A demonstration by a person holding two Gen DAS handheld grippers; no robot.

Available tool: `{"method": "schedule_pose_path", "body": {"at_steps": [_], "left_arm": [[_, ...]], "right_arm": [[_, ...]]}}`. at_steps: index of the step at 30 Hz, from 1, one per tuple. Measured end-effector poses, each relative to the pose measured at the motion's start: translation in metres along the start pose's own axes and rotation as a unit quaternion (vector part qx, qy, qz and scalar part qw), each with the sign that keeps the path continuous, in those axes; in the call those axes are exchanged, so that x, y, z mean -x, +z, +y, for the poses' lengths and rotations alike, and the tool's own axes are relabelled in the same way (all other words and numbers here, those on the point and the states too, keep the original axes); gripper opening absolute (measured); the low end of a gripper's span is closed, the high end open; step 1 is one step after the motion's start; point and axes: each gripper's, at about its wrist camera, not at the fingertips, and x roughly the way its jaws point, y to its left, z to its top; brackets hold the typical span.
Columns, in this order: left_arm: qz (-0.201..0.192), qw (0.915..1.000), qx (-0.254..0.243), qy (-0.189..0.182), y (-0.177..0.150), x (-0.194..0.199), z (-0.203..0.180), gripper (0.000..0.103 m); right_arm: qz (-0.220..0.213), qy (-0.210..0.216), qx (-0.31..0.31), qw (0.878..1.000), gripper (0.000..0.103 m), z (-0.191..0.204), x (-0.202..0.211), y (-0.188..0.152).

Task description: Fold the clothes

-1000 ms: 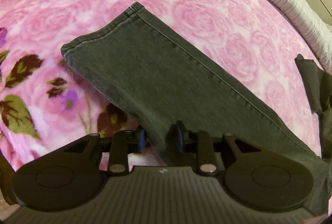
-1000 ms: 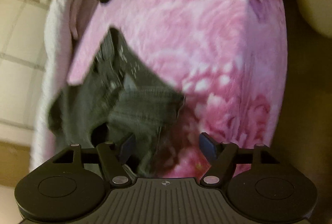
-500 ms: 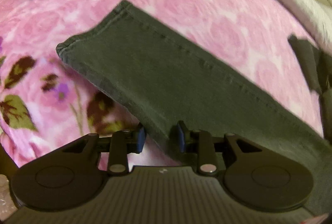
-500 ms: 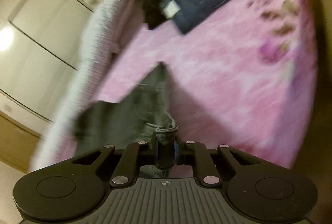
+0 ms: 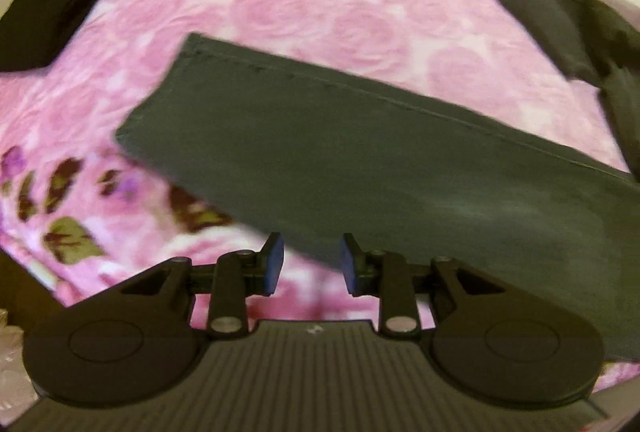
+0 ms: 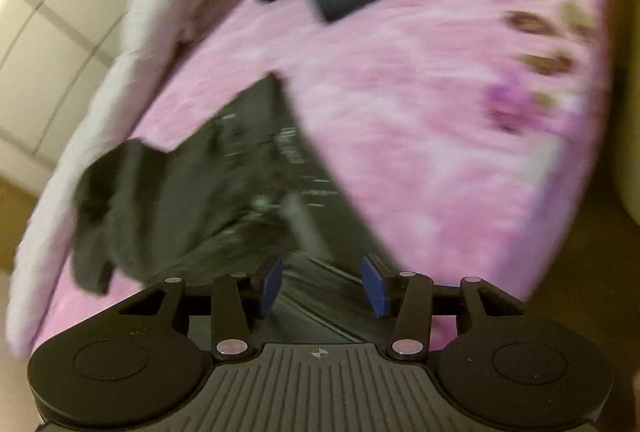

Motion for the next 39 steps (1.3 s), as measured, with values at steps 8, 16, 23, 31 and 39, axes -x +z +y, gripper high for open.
{"method": "schedule_pose_path", "body": {"at_steps": [8,16,23,31,39], "left_arm": [[0.001,0.9932,-0.057,-0.102,0.009,-0.026,-0.099,0.025],[0.013,0.9892,-0.061,-0.133,0.023,-0.037,-0.164,0.024],[0.007,0.9881,-0.028,-0.151,0.054,-0.04,-0.171,0.025],[0.018,0.9783,0.022,-0.205,0.104,-0.08,-0.174,0.028],[0.049,0.962,-0.002,-0.269,0.147,-0.137,-0.219,0.028]], "right_arm": [[0.08,-0.003,0.083,0.993,0.047,0.004,-0.05,0.004],[0.085,-0.054,0.137,0.986,0.014,0.017,-0.05,0.005],[0.015,0.024,-0.138,0.99,0.015,0.032,-0.041,0.003],[0.074,0.149,-0.275,0.947,0.08,0.116,-0.123,-0.041],[0.081,0.182,-0.375,0.905,0.08,0.186,-0.195,-0.083]]}}
